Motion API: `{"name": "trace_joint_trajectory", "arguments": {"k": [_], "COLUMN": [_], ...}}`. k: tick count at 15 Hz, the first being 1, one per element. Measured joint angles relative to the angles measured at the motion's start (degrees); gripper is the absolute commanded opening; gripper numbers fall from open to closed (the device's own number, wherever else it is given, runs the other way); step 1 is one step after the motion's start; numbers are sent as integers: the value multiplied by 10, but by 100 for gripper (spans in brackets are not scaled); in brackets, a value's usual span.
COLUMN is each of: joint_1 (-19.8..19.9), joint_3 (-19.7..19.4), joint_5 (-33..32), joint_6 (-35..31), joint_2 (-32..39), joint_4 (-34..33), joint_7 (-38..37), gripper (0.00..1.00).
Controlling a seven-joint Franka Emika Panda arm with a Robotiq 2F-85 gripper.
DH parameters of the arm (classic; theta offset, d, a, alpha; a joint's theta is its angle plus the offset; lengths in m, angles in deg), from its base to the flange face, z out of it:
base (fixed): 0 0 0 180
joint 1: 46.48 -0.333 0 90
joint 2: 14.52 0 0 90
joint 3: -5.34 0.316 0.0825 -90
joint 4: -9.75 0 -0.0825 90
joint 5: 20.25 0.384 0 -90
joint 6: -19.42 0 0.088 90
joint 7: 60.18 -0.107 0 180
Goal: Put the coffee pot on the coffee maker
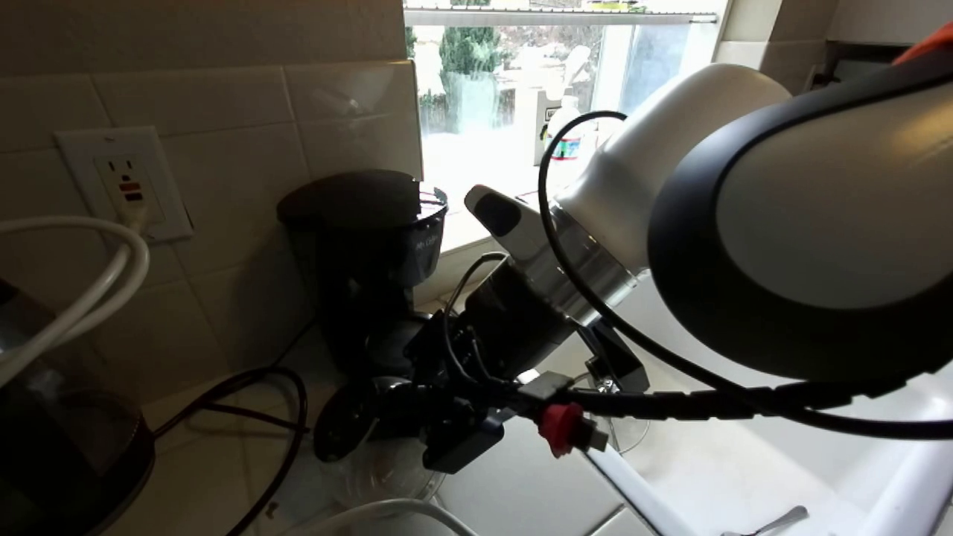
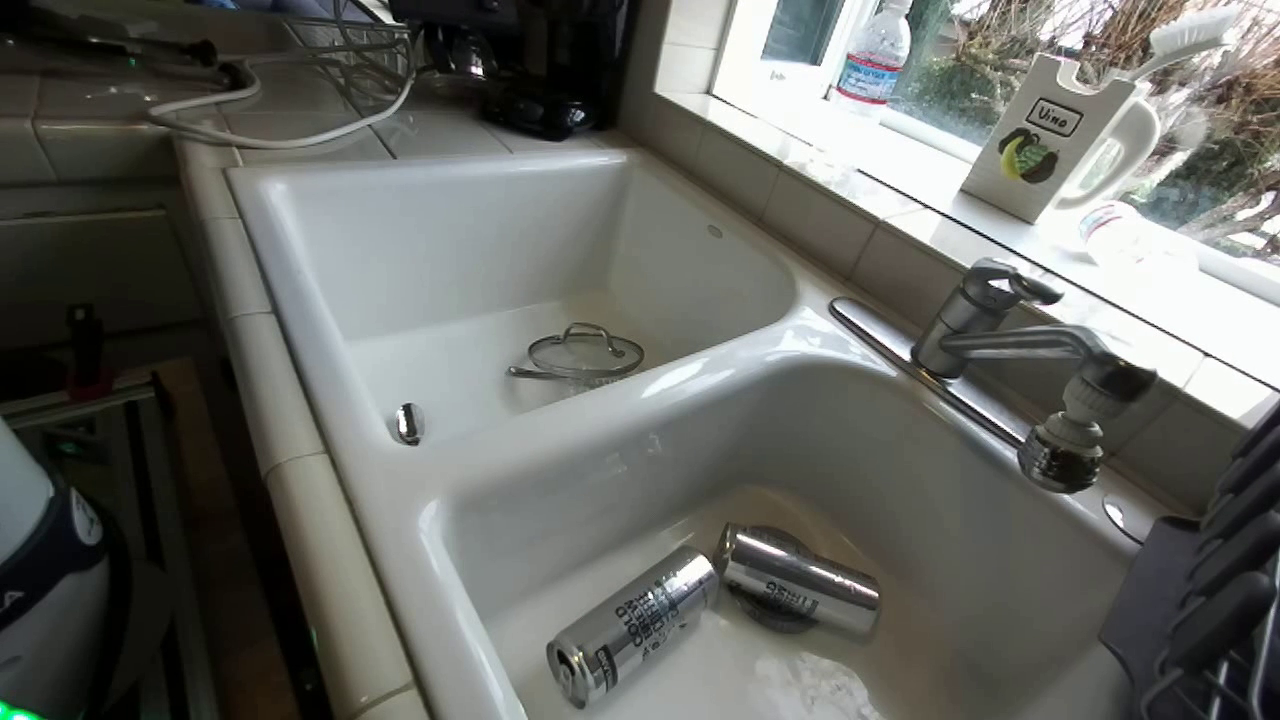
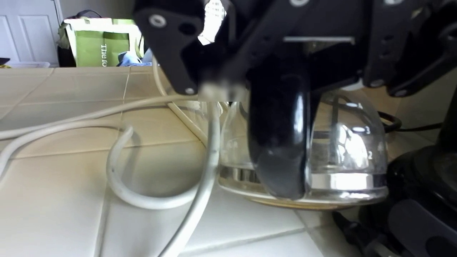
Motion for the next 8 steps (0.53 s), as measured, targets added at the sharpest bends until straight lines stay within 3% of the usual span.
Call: {"name": "trace_joint_trajectory", "arguments": {"k": [8], "joint_1": [11], "joint_3": [20], "joint_5": [21], "joint_6": [11], "joint_2": [32], "joint_4": [-1], "joint_7": [29], "gripper": [0]}}
